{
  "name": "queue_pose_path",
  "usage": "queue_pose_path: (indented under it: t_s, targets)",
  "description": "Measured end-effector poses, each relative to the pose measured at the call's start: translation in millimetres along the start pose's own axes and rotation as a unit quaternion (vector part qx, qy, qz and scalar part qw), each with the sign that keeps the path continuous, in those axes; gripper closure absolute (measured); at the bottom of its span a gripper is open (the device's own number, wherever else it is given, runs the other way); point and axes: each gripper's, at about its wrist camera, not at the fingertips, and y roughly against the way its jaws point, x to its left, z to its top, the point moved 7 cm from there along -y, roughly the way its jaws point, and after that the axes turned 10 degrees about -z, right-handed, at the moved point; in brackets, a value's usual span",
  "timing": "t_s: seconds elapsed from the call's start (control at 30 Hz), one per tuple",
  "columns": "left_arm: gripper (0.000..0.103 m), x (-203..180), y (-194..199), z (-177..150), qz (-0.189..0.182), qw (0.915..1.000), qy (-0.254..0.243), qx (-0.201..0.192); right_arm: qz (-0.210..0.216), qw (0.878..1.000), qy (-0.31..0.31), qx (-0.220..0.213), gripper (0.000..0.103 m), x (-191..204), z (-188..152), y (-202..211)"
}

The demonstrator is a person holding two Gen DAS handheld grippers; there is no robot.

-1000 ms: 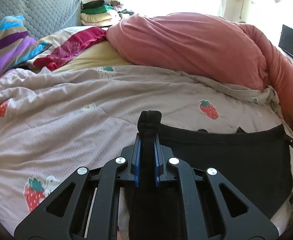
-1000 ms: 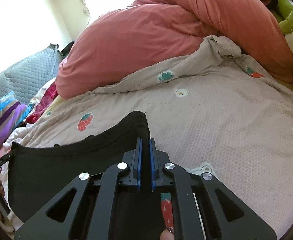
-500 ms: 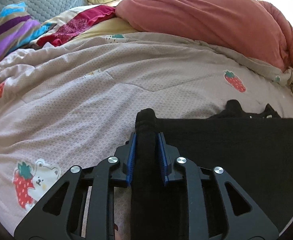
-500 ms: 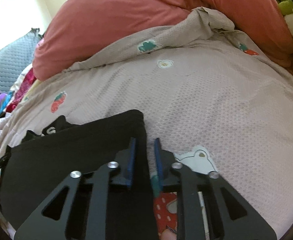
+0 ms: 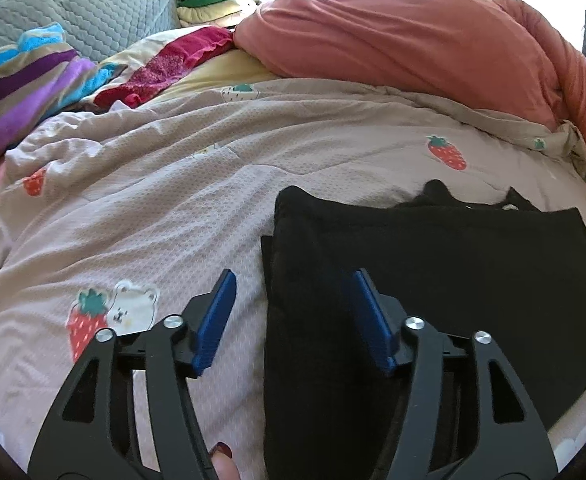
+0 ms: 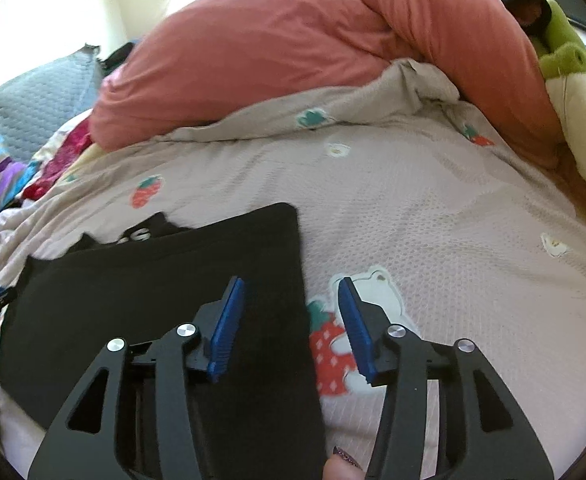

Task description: Fold small clothes

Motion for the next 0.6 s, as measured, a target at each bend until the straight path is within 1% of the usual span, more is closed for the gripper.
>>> queue_pose_path:
  t_s: [0.1,0.2,0.33,0.5,0.6]
  targets:
    - [0.047,-5.1,14.7,-5.4,-0.002,1.0000,-0.003,-0.008,0.010,1.000,0.020,-0.011,0.047,9.1,-6.8,16.0]
    - [0.045,-9.8,29.2,-12.1,-0.009,0.9999,0.002,-0.014,0.020,0.999,0.036,-0.017,0.046,18.6,-14.8,29.4]
    - [0.045,-18.1,43.9,-21.9,-0.016,0.9997,0.002,-0.019,0.038,0.997,0.060,-0.012,0.046,33.2,-27.7,41.5]
    - [0.043,-27.5,45.3,-41.7,-0.018,0.9998,-0.007,0.001,0.060,0.993,0.098,0.004,0.046,50.2,-50.0,50.7]
    - [0.043,-28.7,42.0,-56.4,-0.015,0.9998,-0.005,0.016,0.060,0.991,0.117,0.022,0.046,53.9,-66.1,50.3]
